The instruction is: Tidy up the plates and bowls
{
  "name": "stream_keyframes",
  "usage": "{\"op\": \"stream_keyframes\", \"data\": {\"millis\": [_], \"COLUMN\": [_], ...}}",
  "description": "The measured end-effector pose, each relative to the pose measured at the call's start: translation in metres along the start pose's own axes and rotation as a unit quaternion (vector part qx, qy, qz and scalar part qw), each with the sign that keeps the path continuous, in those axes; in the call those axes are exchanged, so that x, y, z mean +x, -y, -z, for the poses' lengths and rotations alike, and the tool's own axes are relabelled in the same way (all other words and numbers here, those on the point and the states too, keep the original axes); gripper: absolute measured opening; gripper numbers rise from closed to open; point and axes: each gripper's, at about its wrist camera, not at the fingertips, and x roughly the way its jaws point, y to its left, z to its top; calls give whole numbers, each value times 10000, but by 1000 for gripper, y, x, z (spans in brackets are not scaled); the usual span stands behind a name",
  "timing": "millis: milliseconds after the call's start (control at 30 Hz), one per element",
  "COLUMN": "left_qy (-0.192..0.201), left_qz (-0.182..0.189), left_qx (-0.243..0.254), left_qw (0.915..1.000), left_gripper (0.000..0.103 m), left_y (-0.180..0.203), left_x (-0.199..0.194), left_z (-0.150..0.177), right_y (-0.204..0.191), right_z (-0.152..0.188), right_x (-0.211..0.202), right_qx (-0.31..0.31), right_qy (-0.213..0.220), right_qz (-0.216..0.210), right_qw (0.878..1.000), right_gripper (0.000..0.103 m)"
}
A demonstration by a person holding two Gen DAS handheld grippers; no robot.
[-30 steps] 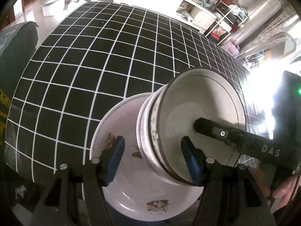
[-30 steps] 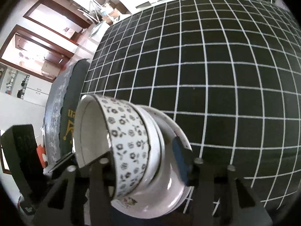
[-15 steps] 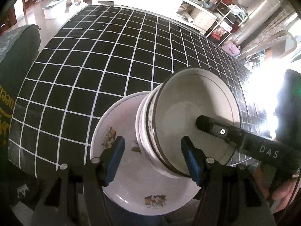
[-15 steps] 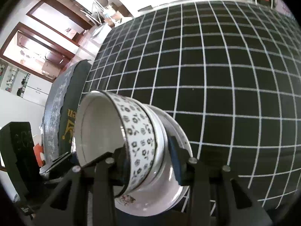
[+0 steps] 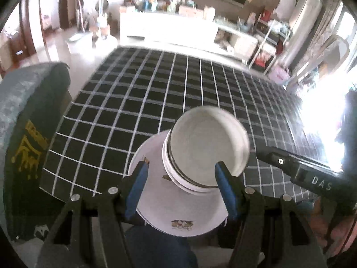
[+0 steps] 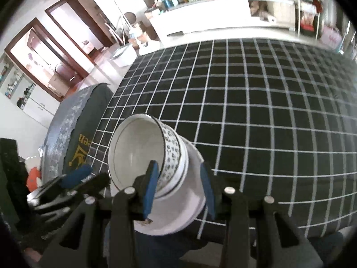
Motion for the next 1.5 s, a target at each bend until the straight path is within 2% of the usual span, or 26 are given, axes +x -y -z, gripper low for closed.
{"op": "stream_keyframes", "data": {"millis": [67, 233, 367, 533, 600, 633, 667, 833, 900, 1000, 1067, 1233, 1500], "left_qy": [419, 961, 1191, 1512, 1725, 1833, 1878, 2102, 2252, 2359, 2401, 2433, 2491], "left_qz": [-167, -428, -264, -288, -278, -307, -361, -310, -267, -189, -163, -226, -328], "left_qx": [77, 461, 711, 752, 776, 830, 899, 1024, 1111, 1248, 1320, 1398, 1256], "left_qw": [9990, 9934, 9900, 9852, 9816, 9791, 9774, 9718, 9676, 9635, 9616, 9595, 9597], "left_gripper": [60, 61, 61, 61, 61, 64, 72, 83, 83, 93, 93, 93, 93], "left_y": [6, 29, 46, 54, 56, 59, 62, 70, 73, 78, 82, 86, 82], "left_x": [-21, -59, -84, -110, -120, -127, -131, -148, -154, -161, -164, -168, -172], "left_z": [5, 24, 38, 52, 59, 64, 67, 80, 87, 96, 97, 106, 117], "right_y": [-3, -15, -22, -25, -25, -25, -25, -26, -25, -24, -23, -21, -20], "right_z": [6, 25, 41, 61, 66, 70, 76, 98, 105, 114, 122, 140, 146], "right_x": [-15, -47, -69, -99, -108, -113, -119, -145, -152, -163, -170, -175, -176], "right_qx": [-79, -490, -693, -825, -833, -843, -856, -892, -886, -835, -838, -856, -833], "right_qy": [225, 654, 971, 1446, 1577, 1662, 1753, 2151, 2293, 2469, 2585, 2669, 2645], "right_qz": [143, 484, 759, 1151, 1269, 1322, 1378, 1473, 1562, 1589, 1635, 1647, 1564], "right_qw": [9996, 9955, 9900, 9793, 9757, 9735, 9711, 9613, 9567, 9523, 9484, 9457, 9480], "right_gripper": [44, 50, 58, 66, 73, 77, 79, 91, 94, 98, 103, 103, 103]}}
